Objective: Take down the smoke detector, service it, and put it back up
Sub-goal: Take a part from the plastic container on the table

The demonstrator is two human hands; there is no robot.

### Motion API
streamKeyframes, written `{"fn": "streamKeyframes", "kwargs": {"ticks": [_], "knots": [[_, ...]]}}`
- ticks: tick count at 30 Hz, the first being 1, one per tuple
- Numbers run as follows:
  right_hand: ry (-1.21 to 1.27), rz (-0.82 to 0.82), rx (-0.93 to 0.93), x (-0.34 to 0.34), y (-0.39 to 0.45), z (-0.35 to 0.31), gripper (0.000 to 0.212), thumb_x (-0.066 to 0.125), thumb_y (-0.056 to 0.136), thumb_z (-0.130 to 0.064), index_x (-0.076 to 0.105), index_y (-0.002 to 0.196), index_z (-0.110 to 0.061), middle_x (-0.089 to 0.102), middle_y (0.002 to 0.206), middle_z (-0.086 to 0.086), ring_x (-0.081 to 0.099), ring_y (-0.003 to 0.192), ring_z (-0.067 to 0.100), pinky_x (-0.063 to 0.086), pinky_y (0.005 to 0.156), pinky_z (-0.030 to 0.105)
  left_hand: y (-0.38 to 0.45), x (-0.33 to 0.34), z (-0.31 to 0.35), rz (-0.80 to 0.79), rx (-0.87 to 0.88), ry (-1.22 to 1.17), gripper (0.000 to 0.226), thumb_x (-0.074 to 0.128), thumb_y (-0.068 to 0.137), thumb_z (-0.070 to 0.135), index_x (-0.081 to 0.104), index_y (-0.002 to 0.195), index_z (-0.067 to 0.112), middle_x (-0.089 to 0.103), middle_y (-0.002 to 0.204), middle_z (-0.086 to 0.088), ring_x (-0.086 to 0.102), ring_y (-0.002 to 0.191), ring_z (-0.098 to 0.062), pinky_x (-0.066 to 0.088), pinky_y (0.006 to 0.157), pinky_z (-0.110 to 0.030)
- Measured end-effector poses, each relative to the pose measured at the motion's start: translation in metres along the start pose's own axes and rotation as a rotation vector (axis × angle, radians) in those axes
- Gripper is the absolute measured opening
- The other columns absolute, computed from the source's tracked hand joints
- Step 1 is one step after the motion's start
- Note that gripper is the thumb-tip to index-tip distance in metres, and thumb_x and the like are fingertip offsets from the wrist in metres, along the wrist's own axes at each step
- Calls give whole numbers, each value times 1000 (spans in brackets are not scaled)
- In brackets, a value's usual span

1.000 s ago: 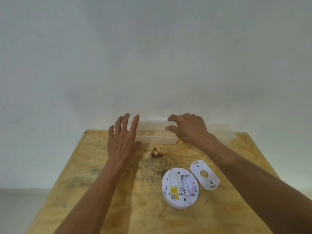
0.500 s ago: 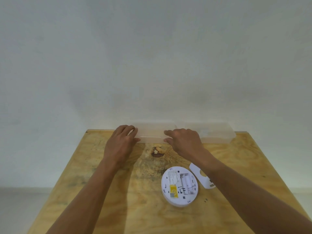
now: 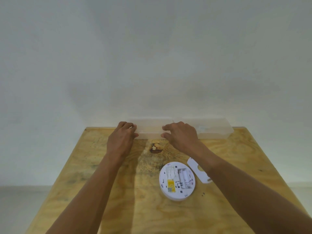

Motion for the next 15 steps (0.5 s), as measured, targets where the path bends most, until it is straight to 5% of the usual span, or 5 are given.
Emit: {"fn": "streamKeyframes", "kwargs": {"ticks": [4, 7, 12, 15], "knots": [[482, 12, 171, -26, -15, 20, 35, 66, 85, -57, 77, 87, -24, 71, 78, -8, 66, 78, 12, 51, 68, 31, -1, -1, 1, -48, -44, -8, 30, 56, 100, 24, 65, 126, 12, 63, 132, 0, 43, 132, -19, 53, 80, -39], [977, 42, 425, -35, -46, 53, 41, 70, 87, -46, 73, 76, -7, 44, 43, -11, 38, 40, 7, 32, 46, 24, 0, 1, 2, -90, -59, -35, 32, 54, 101, 24, 63, 129, 12, 59, 138, -1, 39, 135, -21, 51, 85, -40], [1372, -46, 984, 3, -122, 106, 41, 62, 94, -44, 54, 69, -12, 32, 44, -4, 27, 35, 10, 22, 36, 18, -10, 5, 0, -170, -113, -29, 57, 51, 102, 35, 34, 151, 13, 25, 162, -8, 20, 149, -26, 47, 102, -48], [1427, -28, 1143, 23, -157, 123, 36, 49, 101, -33, 49, 72, -11, 33, 45, -2, 27, 35, 11, 26, 35, 16, -29, -2, 11, -126, -127, -134, 62, 53, 100, 41, 33, 153, 16, 22, 163, -6, 18, 150, -25, 43, 106, -50]]}}
Point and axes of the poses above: each hand's wrist, its own y-axis towards the middle knuckle, its own x-axis out of the palm, z = x × y, the point moved 10 cm from there along y, towards the middle knuckle
